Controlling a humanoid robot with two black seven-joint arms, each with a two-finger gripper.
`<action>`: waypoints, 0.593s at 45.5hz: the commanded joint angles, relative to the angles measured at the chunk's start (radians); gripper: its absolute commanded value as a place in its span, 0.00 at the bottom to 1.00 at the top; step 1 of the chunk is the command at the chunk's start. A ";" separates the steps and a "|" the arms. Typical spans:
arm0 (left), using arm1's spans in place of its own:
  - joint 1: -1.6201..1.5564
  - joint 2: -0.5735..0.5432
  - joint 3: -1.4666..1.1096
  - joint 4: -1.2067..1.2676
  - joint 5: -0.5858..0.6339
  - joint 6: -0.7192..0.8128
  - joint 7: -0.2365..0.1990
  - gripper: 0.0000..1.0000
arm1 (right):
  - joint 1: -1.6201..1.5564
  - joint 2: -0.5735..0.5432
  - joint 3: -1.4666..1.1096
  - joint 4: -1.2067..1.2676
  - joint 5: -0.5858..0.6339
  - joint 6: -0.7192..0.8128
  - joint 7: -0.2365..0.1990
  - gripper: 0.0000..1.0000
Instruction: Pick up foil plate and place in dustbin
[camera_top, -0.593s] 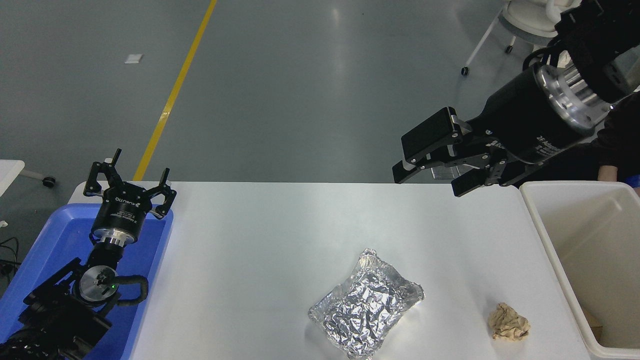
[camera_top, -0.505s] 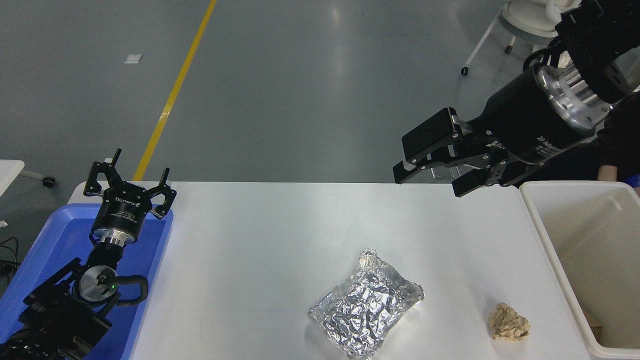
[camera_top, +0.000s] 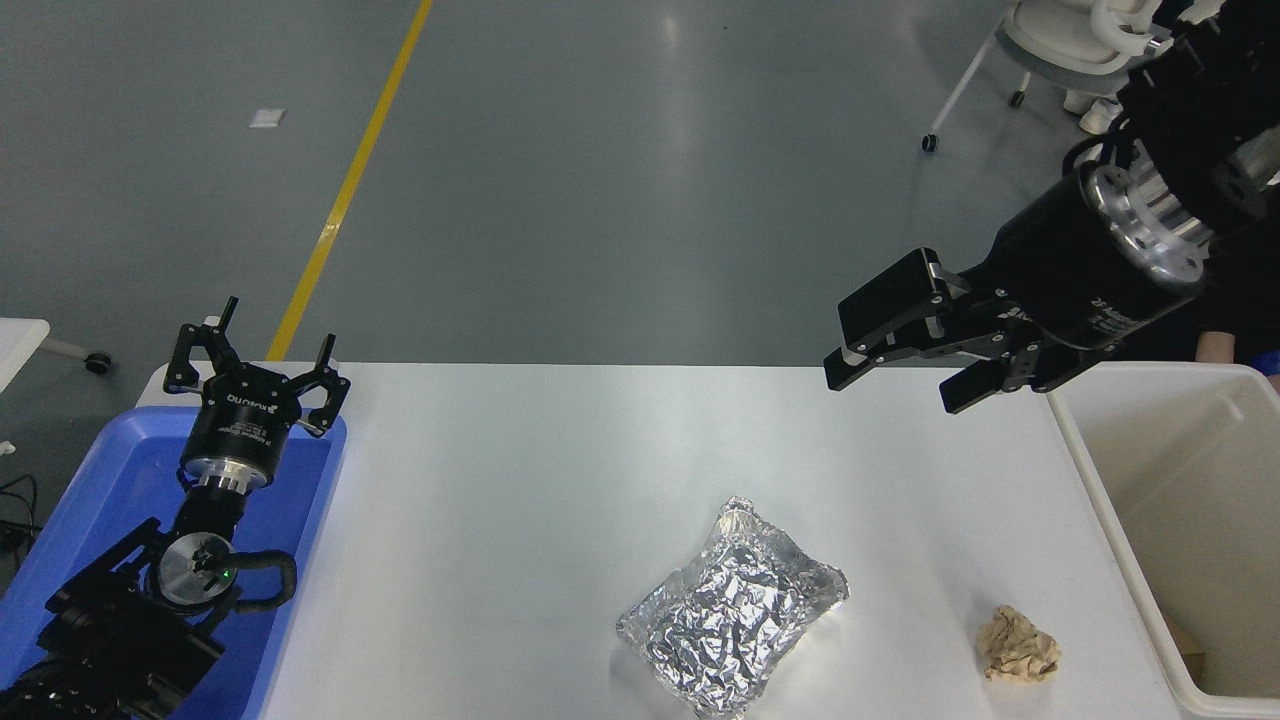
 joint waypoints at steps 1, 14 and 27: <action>0.002 0.000 -0.001 0.000 -0.001 0.000 0.000 1.00 | -0.141 -0.005 0.011 -0.076 -0.077 0.000 0.002 1.00; 0.002 0.000 -0.002 0.000 -0.001 0.000 0.000 1.00 | -0.458 -0.088 0.150 -0.209 -0.049 0.000 -0.001 1.00; 0.002 0.000 -0.001 0.000 0.000 0.000 0.000 1.00 | -0.742 -0.076 0.321 -0.361 -0.051 0.000 -0.003 1.00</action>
